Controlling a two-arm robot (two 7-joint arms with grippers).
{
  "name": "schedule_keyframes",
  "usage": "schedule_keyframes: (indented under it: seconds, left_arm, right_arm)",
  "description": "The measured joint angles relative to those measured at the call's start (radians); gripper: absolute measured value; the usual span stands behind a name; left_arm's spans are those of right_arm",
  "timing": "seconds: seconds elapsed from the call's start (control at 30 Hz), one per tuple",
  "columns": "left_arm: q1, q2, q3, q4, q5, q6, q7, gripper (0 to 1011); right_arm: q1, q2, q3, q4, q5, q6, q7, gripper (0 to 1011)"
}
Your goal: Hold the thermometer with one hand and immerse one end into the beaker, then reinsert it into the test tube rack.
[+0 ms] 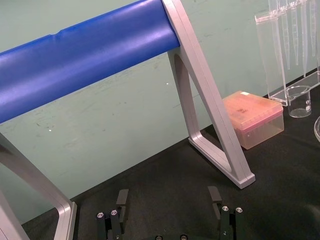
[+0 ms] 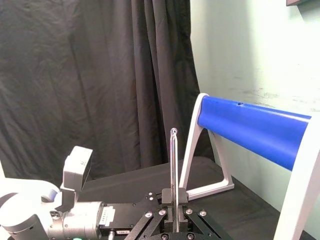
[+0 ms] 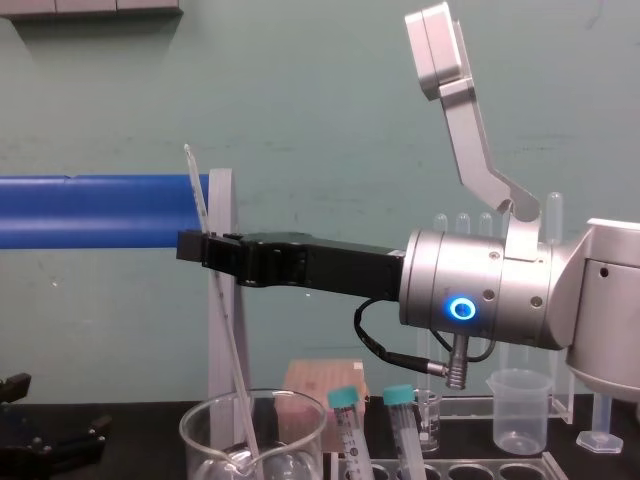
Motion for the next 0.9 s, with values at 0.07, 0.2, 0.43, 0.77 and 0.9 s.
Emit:
schedule_keyframes:
  seconds: [0.07, 0.2, 0.43, 0.77, 0.9]
  left_arm:
    - [0.000, 0.000, 0.000, 0.000, 0.000, 0.000, 0.000, 1008]
    - [0.000, 0.000, 0.000, 0.000, 0.000, 0.000, 0.000, 1008]
    - [0.000, 0.000, 0.000, 0.000, 0.000, 0.000, 0.000, 1008]
    - [0.000, 0.000, 0.000, 0.000, 0.000, 0.000, 0.000, 1008]
    - [0.000, 0.000, 0.000, 0.000, 0.000, 0.000, 0.000, 1008]
  right_arm:
    - [0.000, 0.001, 0.000, -0.001, 0.000, 0.000, 0.000, 56]
    - [-0.002, 0.003, -0.001, -0.006, 0.000, 0.000, -0.001, 56]
    - [-0.004, 0.006, -0.001, -0.010, 0.000, 0.001, -0.004, 56]
    - [-0.003, 0.006, -0.004, -0.007, 0.000, 0.000, -0.003, 56]
    - [-0.004, 0.005, -0.004, -0.008, 0.001, 0.000, -0.003, 56]
